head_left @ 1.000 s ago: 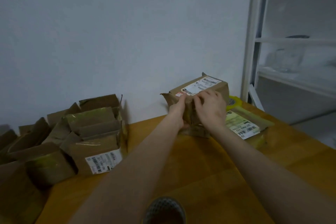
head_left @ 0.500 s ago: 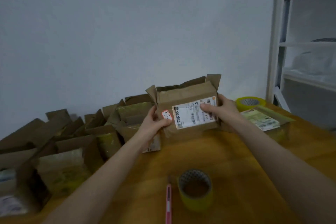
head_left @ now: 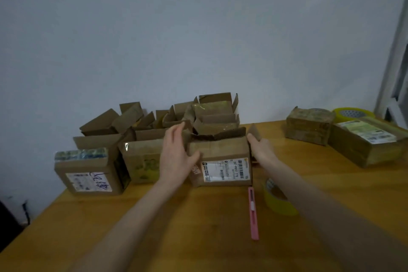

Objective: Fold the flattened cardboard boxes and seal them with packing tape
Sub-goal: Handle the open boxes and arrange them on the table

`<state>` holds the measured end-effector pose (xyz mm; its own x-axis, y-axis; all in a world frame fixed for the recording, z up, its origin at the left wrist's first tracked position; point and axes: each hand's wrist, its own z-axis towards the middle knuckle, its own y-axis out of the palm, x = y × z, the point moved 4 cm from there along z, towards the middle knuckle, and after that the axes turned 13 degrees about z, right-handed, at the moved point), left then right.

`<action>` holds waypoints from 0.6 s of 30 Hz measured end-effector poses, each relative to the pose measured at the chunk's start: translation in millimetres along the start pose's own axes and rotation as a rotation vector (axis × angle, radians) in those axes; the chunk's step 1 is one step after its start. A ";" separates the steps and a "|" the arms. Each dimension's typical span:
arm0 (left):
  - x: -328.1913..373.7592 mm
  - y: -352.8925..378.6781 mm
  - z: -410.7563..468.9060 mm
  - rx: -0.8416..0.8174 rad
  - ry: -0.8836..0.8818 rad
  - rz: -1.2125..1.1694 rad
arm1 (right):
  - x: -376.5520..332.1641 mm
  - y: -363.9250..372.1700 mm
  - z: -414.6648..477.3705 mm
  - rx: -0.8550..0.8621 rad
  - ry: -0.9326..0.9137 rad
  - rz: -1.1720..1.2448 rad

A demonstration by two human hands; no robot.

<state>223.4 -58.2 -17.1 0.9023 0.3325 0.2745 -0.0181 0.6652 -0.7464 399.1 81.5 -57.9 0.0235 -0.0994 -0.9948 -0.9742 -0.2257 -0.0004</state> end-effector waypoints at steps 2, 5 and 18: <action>16.6 8.7 13.6 -0.245 0.264 0.200 | -2.3 1.4 2.7 0.038 -0.027 -0.033; 25.7 32.0 26.6 -0.568 0.441 0.489 | -0.7 2.4 6.9 0.077 -0.052 -0.044; 12.8 33.5 29.0 -0.355 0.472 0.506 | 2.0 18.6 21.4 0.028 -0.080 -0.095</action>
<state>221.8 -12.2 -21.0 0.9103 0.1659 -0.3793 -0.4096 0.2282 -0.8833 376.3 97.8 -62.1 0.0991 -0.0006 -0.9951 -0.9742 -0.2036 -0.0969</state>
